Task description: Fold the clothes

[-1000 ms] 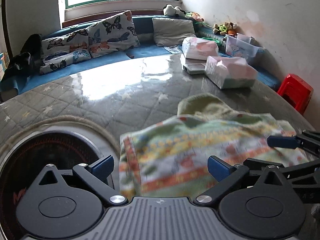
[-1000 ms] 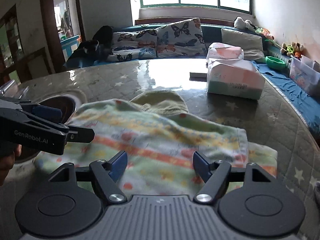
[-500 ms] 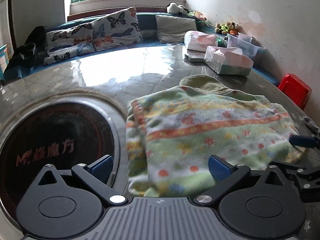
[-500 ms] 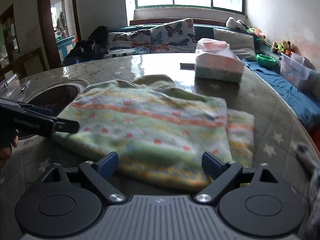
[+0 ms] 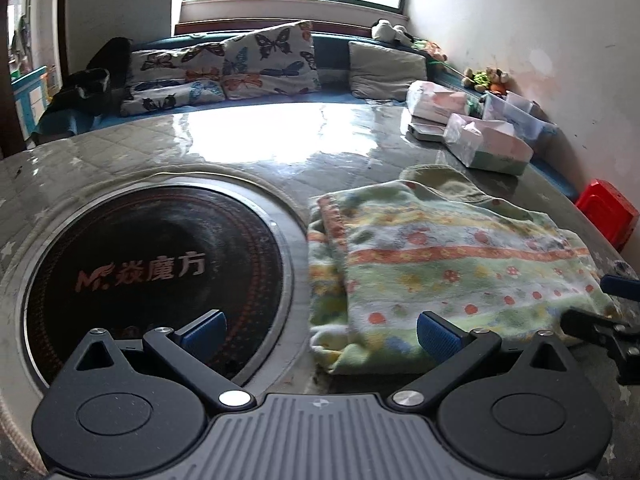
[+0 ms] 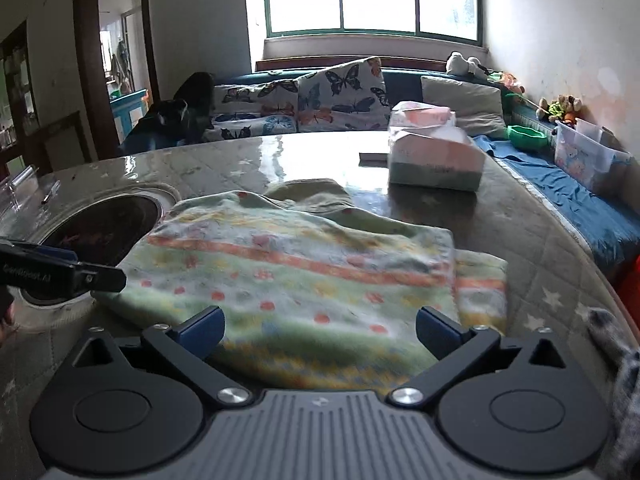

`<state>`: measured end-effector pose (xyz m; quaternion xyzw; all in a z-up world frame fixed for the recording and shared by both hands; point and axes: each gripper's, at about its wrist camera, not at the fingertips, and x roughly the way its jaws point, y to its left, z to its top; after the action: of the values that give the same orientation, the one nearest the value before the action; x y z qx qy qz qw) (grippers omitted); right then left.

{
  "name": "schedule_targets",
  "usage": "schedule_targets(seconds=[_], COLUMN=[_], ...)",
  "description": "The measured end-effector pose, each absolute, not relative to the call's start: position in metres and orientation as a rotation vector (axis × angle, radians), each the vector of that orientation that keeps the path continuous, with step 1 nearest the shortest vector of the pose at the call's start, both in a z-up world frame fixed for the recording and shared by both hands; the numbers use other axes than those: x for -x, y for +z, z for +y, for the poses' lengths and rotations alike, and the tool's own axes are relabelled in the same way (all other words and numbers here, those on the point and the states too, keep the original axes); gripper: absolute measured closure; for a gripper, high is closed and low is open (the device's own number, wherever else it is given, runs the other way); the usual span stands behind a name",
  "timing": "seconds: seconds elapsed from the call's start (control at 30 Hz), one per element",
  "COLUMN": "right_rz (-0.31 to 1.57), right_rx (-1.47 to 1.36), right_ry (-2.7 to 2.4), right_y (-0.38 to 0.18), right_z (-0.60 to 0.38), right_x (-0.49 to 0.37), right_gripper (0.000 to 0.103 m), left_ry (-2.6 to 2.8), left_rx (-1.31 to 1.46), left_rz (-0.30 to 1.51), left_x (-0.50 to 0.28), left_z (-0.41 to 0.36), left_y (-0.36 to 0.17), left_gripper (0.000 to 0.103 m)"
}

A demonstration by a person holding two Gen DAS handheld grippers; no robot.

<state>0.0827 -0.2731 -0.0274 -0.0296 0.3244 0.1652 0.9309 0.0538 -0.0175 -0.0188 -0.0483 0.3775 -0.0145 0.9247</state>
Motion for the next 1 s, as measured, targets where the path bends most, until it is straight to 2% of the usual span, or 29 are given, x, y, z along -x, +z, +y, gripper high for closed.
schedule_targets(seconds=[0.2,1.0], right_rz=[0.686,0.735], right_rx=[0.061,0.068], right_ry=[0.331,0.271], right_y=[-0.042,-0.042], right_z=[-0.263,-0.261], right_x=[-0.088,-0.054], right_gripper=[0.000,0.000], left_ry=[-0.012,-0.049], left_rx=[0.120,0.156], left_rz=[0.799,0.840], left_x=[-0.053,-0.023], left_z=[-0.011,-0.013], left_y=[-0.025,-0.025], left_gripper=[0.000,0.000])
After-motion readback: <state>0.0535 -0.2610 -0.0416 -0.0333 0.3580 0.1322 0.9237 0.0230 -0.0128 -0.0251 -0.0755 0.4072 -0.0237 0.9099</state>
